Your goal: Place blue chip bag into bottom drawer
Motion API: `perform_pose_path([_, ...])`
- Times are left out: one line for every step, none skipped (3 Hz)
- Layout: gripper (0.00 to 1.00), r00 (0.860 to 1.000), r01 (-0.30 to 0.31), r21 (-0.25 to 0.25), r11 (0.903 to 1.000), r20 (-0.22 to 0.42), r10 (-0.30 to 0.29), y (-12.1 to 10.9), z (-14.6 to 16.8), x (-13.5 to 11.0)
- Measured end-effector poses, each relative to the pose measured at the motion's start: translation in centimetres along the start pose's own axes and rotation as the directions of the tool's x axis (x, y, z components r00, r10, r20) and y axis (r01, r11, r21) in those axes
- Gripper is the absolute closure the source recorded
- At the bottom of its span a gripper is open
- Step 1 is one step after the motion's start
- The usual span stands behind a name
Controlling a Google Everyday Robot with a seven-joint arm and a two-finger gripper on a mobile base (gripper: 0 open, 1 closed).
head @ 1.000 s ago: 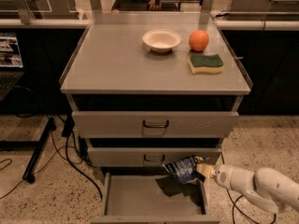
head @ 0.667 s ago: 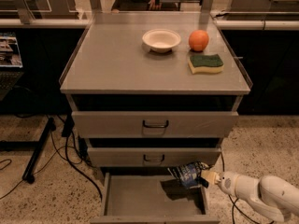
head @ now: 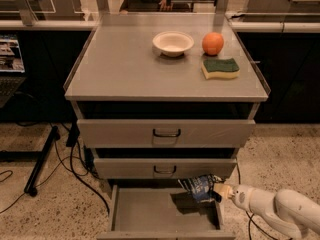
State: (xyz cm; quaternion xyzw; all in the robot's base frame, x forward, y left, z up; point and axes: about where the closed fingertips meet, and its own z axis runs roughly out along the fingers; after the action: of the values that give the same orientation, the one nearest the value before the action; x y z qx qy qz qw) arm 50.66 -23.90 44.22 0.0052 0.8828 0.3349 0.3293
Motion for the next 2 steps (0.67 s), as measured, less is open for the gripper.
perform_pose_path([1.00,0.998,-0.055,0.057,0.9969,-0.030,0.056,-3.2,5.1,2.8])
perform_pose_path([1.00,0.982,-0.145,0.099,0.9845,-0.106,0.155,-6.7,10.8,5.6])
